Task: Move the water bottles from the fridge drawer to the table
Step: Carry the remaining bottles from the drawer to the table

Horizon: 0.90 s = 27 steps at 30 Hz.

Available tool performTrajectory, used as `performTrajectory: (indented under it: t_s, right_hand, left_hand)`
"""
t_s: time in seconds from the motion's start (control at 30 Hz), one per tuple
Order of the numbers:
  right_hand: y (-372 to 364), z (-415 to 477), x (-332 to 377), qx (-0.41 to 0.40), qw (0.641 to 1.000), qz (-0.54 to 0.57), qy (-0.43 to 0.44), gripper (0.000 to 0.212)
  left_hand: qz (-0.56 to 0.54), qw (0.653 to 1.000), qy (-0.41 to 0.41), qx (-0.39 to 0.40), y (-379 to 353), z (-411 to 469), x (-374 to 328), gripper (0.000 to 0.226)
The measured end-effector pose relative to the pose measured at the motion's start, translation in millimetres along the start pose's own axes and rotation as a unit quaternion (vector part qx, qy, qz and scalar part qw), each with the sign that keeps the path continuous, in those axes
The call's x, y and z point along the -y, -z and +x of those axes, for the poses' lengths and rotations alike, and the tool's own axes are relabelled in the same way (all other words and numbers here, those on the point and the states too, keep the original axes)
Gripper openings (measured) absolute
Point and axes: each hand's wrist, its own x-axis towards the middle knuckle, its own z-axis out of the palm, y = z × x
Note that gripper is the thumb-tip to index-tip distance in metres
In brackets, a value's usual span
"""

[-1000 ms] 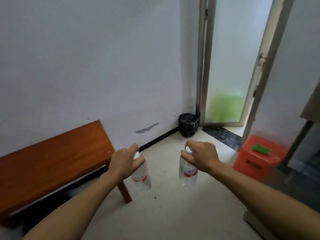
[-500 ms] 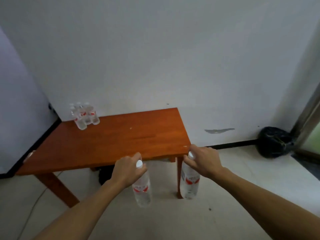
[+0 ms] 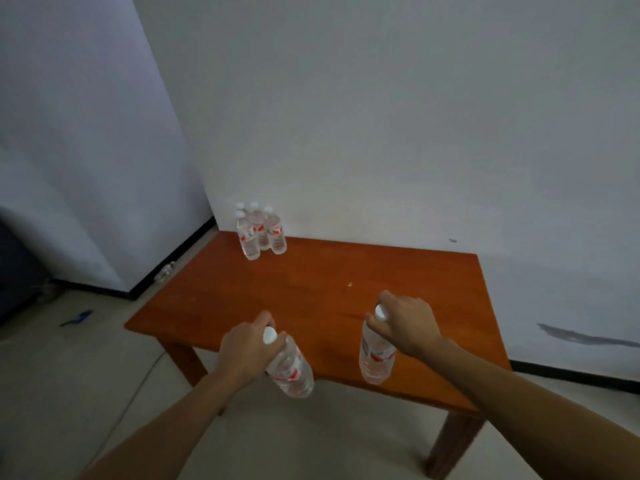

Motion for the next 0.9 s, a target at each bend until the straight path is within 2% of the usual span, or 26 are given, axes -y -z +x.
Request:
performTrajectory:
  t_s: [0.17,0.47,0.7,0.9]
  right_hand:
    - [-43,87,27,0.014,1.000,0.019,0.003,0.036]
    - [-116,245,84,0.031,0.997,0.023,-0.062,0.037]
    - [-139,353,99,0.016,0.991,0.060,-0.121,0.032]
    - [-174,447,87,0.029,0.990,0.070,-0.119,0.036]
  left_hand:
    - [0.007,0.999,0.019,0.024,-6,68,65,0.020]
    - [0.005,0.995,-0.063,0.073,-2,223,183,0.021]
    - [-0.036,0.990,-0.098,0.092,2,342,224,0.017]
    - [-0.037,0.988,-0.103,0.108,-28,433,243,0.020]
